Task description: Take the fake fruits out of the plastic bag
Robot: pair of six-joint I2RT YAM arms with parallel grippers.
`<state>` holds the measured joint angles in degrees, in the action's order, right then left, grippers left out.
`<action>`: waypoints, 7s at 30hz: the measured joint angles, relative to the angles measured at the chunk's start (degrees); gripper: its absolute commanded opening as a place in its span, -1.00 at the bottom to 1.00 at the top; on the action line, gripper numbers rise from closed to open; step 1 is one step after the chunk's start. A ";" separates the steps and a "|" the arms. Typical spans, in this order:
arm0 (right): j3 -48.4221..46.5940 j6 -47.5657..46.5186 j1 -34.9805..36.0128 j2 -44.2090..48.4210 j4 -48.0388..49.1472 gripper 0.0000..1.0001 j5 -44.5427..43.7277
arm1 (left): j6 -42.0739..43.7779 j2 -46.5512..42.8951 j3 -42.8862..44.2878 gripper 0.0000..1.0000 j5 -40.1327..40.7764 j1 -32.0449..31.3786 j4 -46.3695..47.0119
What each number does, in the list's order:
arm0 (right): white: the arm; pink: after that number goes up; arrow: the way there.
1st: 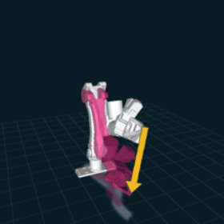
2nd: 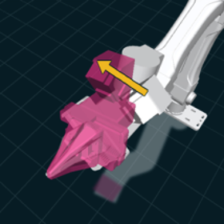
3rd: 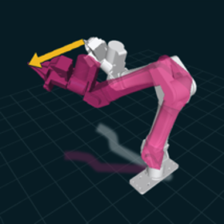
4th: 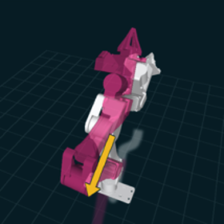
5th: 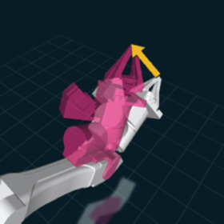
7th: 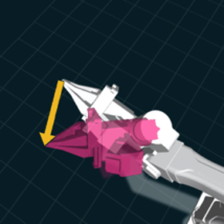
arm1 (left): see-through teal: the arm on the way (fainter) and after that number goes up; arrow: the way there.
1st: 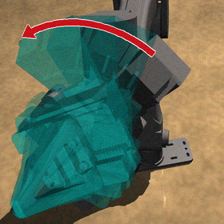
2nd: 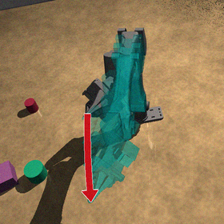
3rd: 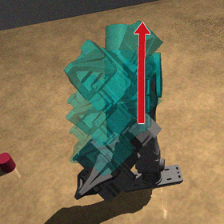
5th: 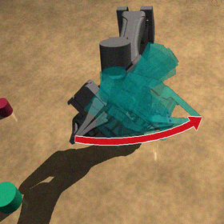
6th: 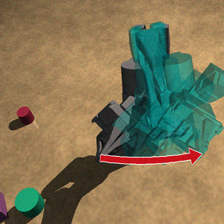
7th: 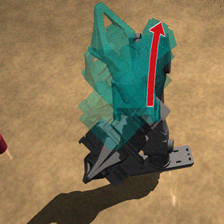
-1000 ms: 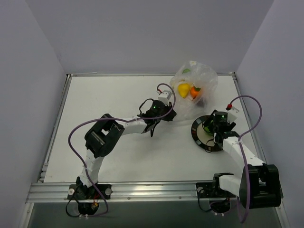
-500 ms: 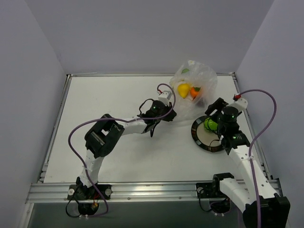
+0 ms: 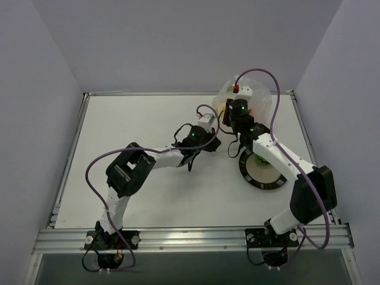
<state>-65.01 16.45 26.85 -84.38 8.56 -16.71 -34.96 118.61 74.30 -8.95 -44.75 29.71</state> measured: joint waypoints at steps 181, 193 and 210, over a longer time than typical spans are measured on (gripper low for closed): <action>6.25 7.69 -7.28 5.99 -7.39 -0.67 4.72 | -0.20 0.87 0.24 -0.95 -0.04 -2.19 1.44; -12.15 1.22 -12.07 -22.86 -3.26 -0.25 4.13 | -0.66 0.87 -1.29 -0.95 0.63 -2.49 2.73; -22.86 -0.66 -20.00 -35.32 -2.36 0.60 4.13 | -0.61 0.90 -1.55 -0.95 1.03 -2.91 2.75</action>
<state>-87.88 15.79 6.85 -119.70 6.20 -12.58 -35.57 119.50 72.75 -7.92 -47.66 32.47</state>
